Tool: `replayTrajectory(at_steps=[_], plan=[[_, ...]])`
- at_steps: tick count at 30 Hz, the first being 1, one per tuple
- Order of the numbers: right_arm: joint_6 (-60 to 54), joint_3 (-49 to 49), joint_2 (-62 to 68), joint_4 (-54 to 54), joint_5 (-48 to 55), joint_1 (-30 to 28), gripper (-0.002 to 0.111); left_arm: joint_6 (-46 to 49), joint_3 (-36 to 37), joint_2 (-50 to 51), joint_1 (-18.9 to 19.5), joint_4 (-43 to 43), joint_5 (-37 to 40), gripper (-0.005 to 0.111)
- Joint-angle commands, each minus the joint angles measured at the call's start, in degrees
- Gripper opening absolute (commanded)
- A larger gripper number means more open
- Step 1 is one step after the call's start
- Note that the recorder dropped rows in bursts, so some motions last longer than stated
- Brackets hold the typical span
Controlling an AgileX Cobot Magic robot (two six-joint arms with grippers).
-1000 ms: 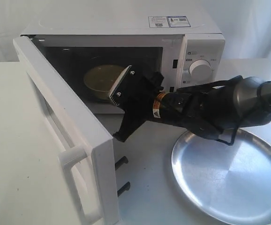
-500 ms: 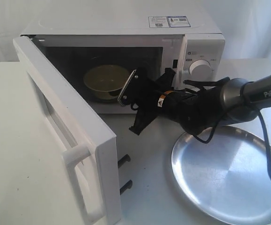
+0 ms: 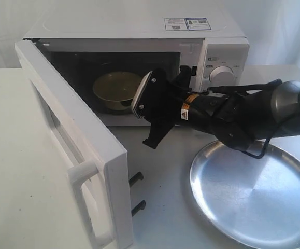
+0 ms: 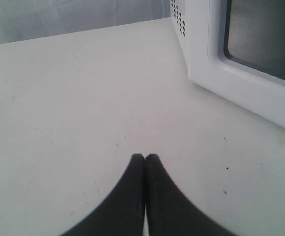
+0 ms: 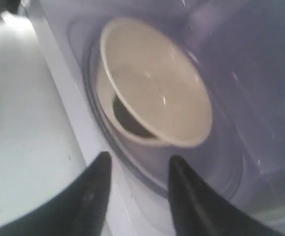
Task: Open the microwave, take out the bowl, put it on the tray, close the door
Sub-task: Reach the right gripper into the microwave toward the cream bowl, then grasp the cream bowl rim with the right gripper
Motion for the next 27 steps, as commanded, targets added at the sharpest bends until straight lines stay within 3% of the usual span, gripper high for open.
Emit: replayTrajectory(at_steps=[1,9,27], plan=[[2.3,0.2,-1.0,-7.4,1.3,1.8,0.046,-0.3,0.2,-0.1,0.0,-0.2,-0.1,0.000],[0.8,-3.4,2.7,-9.9,-0.9,2.9,0.046,-0.3,0.2,-0.1,0.0,-0.2,-0.1,0.000],[0.7,-15.9,11.3,-11.7,6.1,3.2,0.046,-0.3,0.2,-0.1,0.0,-0.2,-0.1,0.000]])
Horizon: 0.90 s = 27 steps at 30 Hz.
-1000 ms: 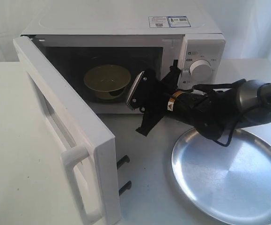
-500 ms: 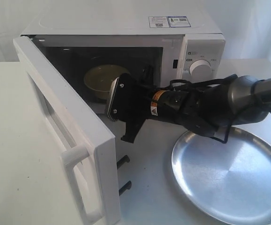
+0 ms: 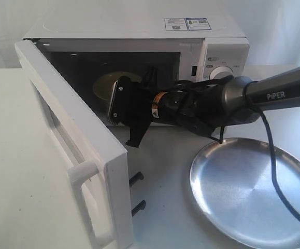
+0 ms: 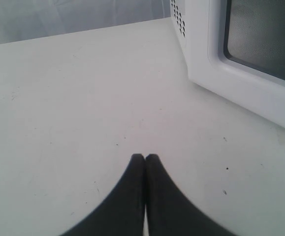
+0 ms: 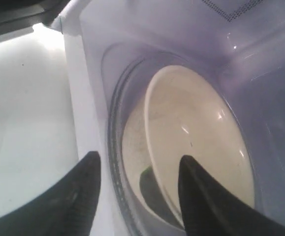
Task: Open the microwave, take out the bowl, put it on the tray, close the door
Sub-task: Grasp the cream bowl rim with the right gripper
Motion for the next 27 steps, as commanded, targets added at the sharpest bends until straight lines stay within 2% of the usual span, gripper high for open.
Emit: replayTrajectory(at_steps=[1,12,15,19,27], plan=[[-0.2,-1.9,0.9,-1.3,0.8,0.1,0.046,-0.3,0.2,-0.1,0.0,-0.2,-0.1,0.000],[-0.2,-8.3,6.5,-3.4,5.0,0.1,0.046,-0.3,0.2,-0.1,0.0,-0.2,-0.1,0.000],[-0.2,-9.5,7.3,-2.3,5.2,0.1,0.035,-0.3,0.2,-0.1,0.0,-0.2,-0.1,0.000],[1.4,-9.9,7.6,-2.3,5.4,0.1,0.000,-0.3,0.2,-0.1,0.0,-0.2,-0.1,0.000],[8.6,-7.0,4.6,-2.2,2.2,0.1,0.000,-0.3,0.2,-0.1,0.0,-0.2,-0.1,0.000]])
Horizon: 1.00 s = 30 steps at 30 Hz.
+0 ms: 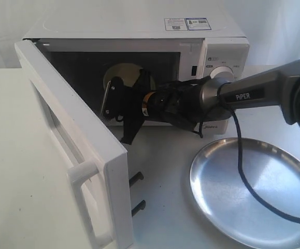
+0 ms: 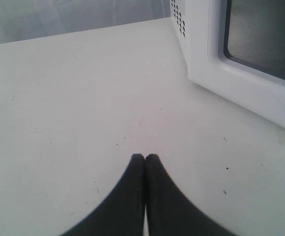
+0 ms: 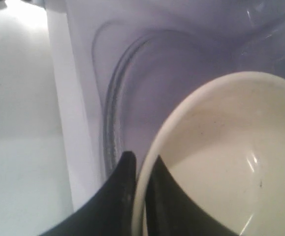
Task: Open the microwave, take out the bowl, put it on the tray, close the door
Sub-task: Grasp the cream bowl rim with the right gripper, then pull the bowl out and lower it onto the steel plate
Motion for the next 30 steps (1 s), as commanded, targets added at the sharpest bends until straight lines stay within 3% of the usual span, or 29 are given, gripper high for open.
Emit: replayTrajectory(at_steps=[1,9,14,30], plan=[[5.0,3.8,-4.4,0.4,-3.2,0.0,0.000,-0.3,0.2,-0.1,0.0,-0.2,-0.1,0.000],[16.7,20.6,-22.7,0.5,-3.7,0.0,0.000,-0.3,0.2,-0.1,0.0,-0.2,-0.1,0.000],[28.6,28.9,-33.8,0.4,7.6,1.0,0.000,-0.3,0.2,-0.1,0.0,-0.2,-0.1,0.000],[44.5,50.1,-55.5,0.4,21.9,7.9,0.000,-0.3,0.2,-0.1,0.0,-0.2,-0.1,0.000]])
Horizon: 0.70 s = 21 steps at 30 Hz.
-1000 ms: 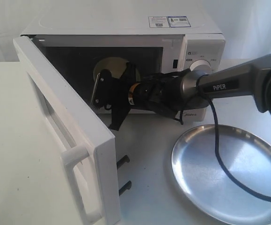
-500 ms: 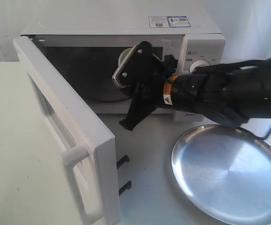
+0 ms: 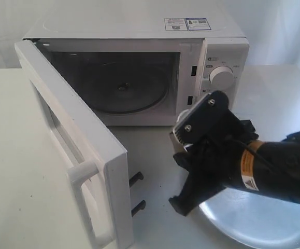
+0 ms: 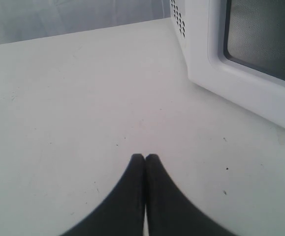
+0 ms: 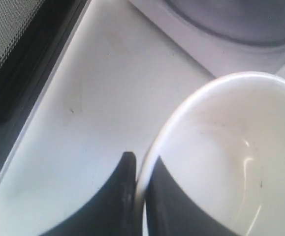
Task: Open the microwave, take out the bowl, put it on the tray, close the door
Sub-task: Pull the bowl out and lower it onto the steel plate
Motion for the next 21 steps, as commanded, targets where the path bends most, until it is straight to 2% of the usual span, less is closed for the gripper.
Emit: replayTrajectory(at_steps=[1,10,13,16,21], plan=[[3.5,4.2,-3.6,0.2,6.2,0.4,0.000,-0.3,0.2,-0.1,0.0,-0.2,-0.1,0.000],[5.0,7.6,-3.9,-0.5,11.0,0.4,0.000,-0.3,0.2,-0.1,0.0,-0.2,-0.1,0.000],[8.2,7.6,-3.9,-0.7,16.6,0.4,0.000,-0.3,0.2,-0.1,0.0,-0.2,-0.1,0.000],[12.9,7.6,-3.9,-6.5,19.7,0.4,0.000,-0.3,0.2,-0.1,0.0,-0.2,-0.1,0.000],[29.1,7.6,-3.9,-22.2,21.5,0.4,0.000,-0.3,0.2,-0.1,0.0,-0.2,-0.1,0.000]])
